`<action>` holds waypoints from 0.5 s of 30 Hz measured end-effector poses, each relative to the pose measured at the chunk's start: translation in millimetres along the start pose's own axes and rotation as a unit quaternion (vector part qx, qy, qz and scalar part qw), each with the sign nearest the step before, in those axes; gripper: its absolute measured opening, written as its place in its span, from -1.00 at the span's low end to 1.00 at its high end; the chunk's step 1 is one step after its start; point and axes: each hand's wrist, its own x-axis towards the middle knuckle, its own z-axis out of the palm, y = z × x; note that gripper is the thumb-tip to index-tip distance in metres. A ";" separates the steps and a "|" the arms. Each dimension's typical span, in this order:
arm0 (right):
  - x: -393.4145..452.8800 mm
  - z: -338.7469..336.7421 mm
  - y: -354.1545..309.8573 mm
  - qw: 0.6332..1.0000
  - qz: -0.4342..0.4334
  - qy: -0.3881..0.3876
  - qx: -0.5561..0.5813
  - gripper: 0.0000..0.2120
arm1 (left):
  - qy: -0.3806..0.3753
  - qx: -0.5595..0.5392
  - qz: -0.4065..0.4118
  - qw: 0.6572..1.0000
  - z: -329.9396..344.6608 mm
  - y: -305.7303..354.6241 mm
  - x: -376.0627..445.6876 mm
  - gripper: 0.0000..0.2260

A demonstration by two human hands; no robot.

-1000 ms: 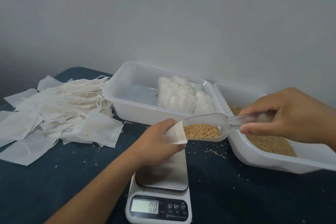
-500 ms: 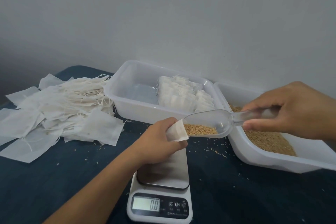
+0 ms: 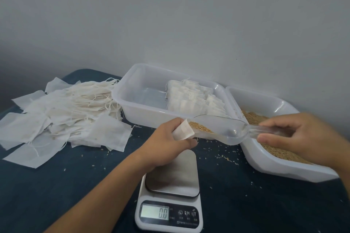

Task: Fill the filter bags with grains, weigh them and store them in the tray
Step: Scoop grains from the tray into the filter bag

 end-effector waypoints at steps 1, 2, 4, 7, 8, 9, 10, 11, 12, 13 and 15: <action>-1.2 5.0 4.7 1.000 0.002 0.004 0.015 -0.78 | -0.002 -0.013 -0.004 1.000 -0.1 0.5 0.1 -0.77; -1.9 10.2 8.5 1.000 -0.001 0.008 0.024 -0.81 | -0.002 -0.025 -0.007 1.000 -0.3 0.9 0.3 -0.77; -3.1 19.7 13.7 0.999 -0.010 0.016 0.041 -0.81 | -0.001 -0.051 -0.011 0.999 -1.0 2.8 0.2 -0.78; -5.5 31.5 21.4 0.996 -0.008 0.045 0.082 -0.71 | 0.001 -0.089 -0.019 0.996 -3.6 5.7 -0.4 -0.75; -5.7 35.6 24.0 0.994 -0.008 0.061 0.095 -0.69 | 0.001 -0.095 -0.020 0.995 -4.7 6.4 -0.4 -0.74; -5.8 40.3 24.9 0.991 -0.008 0.080 0.111 -0.65 | -0.001 -0.101 -0.021 0.995 -5.6 7.2 -0.5 -0.74; -4.9 46.0 25.2 0.986 -0.010 0.100 0.134 -0.57 | -0.006 -0.110 -0.022 0.994 -6.5 8.3 -0.4 -0.74; -3.8 52.5 23.4 0.979 -0.011 0.122 0.164 -0.49 | -0.015 -0.122 -0.027 0.992 -7.1 9.5 -0.7 -0.72; -1.6 60.0 21.7 0.971 -0.008 0.141 0.194 -0.41 | -0.027 -0.140 -0.037 0.989 -7.7 10.5 -1.0 -0.71; 0.8 67.6 19.0 0.963 -0.003 0.152 0.221 -0.37 | -0.040 -0.165 -0.052 0.984 -8.3 11.5 -1.5 -0.71; 8.6 84.1 11.2 0.953 0.002 0.153 0.261 -0.41 | -0.070 -0.224 -0.083 0.968 -10.3 13.1 -3.0 -0.74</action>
